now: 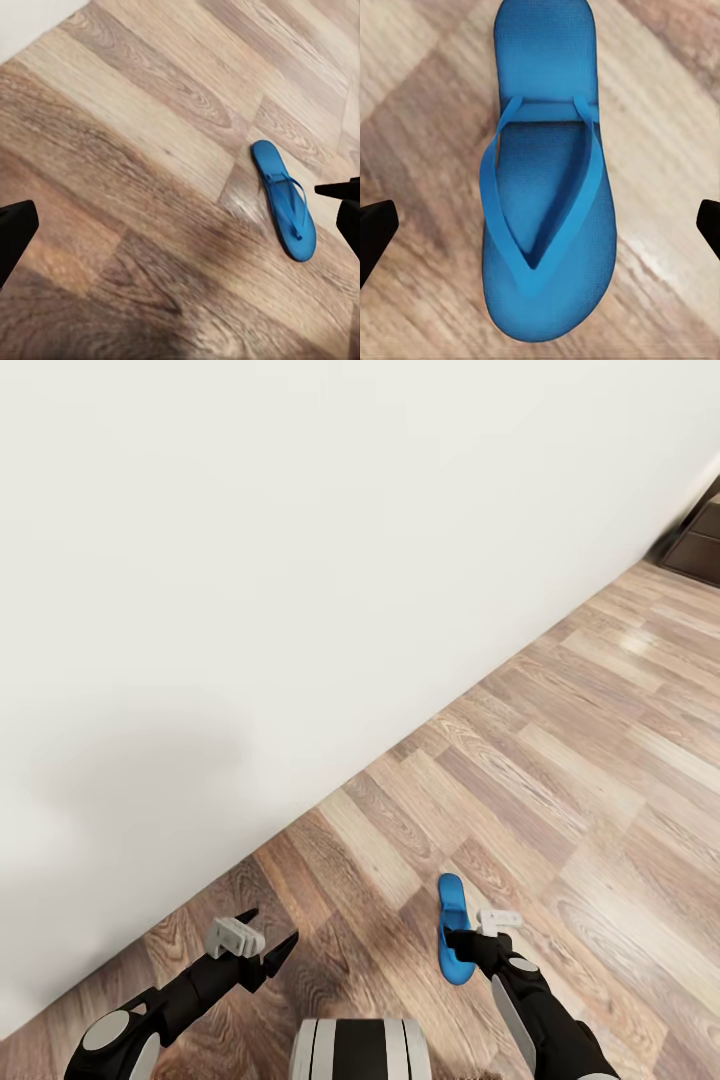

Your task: In the bedroom, move the book from the bed onto either nightstand, and place the two sandals side by side next to the bed.

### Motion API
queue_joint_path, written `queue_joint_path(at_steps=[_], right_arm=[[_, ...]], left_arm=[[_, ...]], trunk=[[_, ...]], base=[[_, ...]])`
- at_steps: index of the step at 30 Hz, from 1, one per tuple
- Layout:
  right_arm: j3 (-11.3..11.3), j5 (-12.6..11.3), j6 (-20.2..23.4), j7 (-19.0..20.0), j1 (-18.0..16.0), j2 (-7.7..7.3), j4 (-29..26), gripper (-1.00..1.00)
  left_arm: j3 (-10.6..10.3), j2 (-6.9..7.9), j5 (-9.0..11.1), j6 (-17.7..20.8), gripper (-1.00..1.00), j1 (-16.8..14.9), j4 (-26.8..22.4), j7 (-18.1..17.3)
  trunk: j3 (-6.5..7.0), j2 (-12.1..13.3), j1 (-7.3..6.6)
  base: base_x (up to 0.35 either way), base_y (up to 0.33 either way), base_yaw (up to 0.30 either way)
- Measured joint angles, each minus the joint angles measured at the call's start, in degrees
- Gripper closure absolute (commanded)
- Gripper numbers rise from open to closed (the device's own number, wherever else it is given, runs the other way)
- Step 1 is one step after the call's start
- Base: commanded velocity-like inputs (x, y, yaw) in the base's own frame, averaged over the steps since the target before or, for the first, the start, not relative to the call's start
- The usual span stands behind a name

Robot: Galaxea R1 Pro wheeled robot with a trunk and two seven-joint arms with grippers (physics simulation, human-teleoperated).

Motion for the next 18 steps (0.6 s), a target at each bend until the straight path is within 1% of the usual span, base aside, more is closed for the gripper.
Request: queue_joint_path(at_steps=[5, 18], right_arm=[[0.0, 0.0, 0.0, 0.0, 0.0, 0.0, 0.0, -1.0], [0.0, 0.0, 0.0, 0.0, 0.0, 0.0, 0.0, -1.0]], left_arm=[[0.0, 0.0, 0.0, 0.0, -1.0, 0.0, 0.0, 0.0], [0.0, 0.0, 0.0, 0.0, -1.0, 0.0, 0.0, 0.0]], trunk=[[-1.11, -0.1, 0.13], [-1.12, -0.1, 0.13]], base=[[0.0, 0.0, 0.0], [0.0, 0.0, 0.0]])
